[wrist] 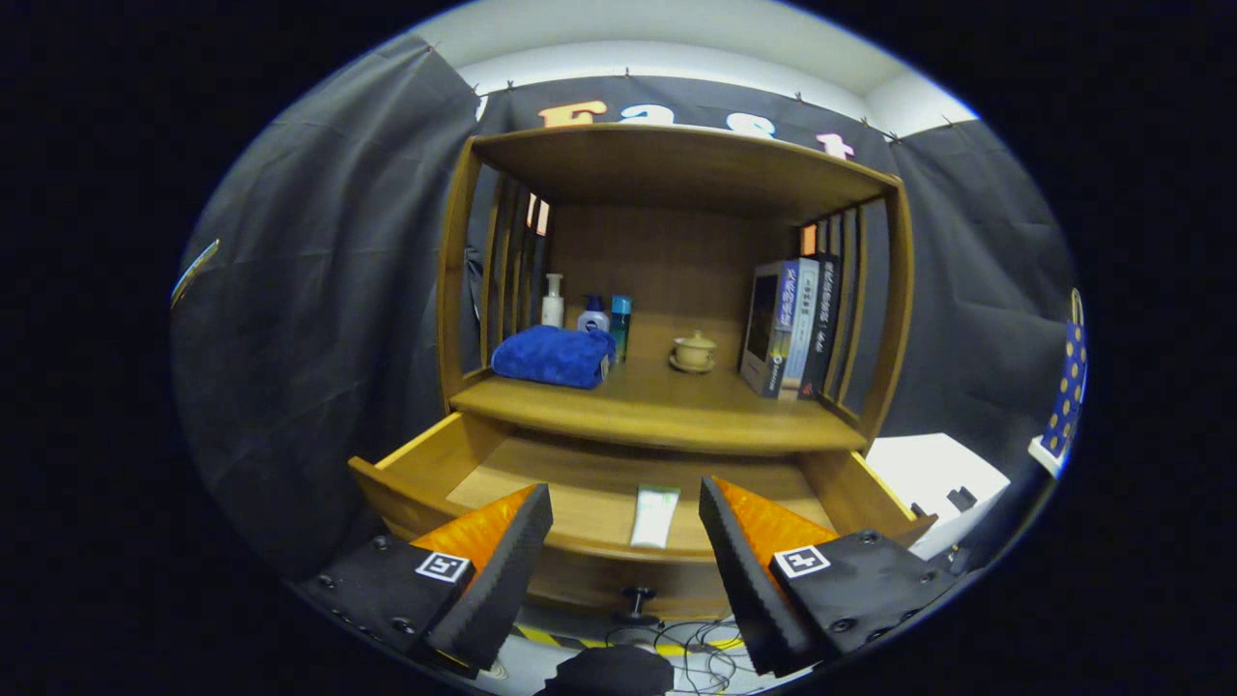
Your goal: Pull open the drawer, take out the items inside it, and place them on the countertop above the cabinet.
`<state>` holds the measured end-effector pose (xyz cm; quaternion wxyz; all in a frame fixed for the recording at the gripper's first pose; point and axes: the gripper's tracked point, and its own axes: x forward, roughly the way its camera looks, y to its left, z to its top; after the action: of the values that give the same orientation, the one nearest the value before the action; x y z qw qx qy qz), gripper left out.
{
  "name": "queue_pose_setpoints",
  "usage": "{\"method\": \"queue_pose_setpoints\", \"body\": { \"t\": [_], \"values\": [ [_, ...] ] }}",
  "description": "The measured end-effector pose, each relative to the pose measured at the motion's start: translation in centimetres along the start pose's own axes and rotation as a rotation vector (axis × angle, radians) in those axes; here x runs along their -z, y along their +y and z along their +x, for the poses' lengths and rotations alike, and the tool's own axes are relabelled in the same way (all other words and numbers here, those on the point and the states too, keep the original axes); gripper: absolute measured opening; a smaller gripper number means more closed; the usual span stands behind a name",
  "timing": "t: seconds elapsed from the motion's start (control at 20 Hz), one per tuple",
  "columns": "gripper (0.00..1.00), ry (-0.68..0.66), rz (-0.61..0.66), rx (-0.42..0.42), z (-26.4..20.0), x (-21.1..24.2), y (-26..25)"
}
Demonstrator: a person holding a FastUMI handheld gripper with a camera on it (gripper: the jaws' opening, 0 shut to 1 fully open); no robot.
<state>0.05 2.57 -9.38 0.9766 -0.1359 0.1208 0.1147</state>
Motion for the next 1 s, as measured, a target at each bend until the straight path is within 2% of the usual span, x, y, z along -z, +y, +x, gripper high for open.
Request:
{"method": "queue_pose_setpoints", "body": {
  "t": [0.1, 0.3, 0.5, 0.6, 0.8, 1.0],
  "values": [
    [0.99, 0.031, 0.015, 0.003, 2.9, -0.8, -0.9],
    [0.99, 0.211, 0.166, -0.025, 9.0, 0.2, -1.4],
    [0.99, 0.421, 0.099, 0.001, 13.7, 4.6, -3.3],
    [0.99, 0.555, 0.098, -0.001, 14.9, 7.8, -3.3],
    [0.99, 0.768, 0.175, 0.035, 15.4, 13.4, -4.0],
    [0.99, 0.846, 0.211, 0.060, 15.1, 14.7, -4.4]
  ]
}}
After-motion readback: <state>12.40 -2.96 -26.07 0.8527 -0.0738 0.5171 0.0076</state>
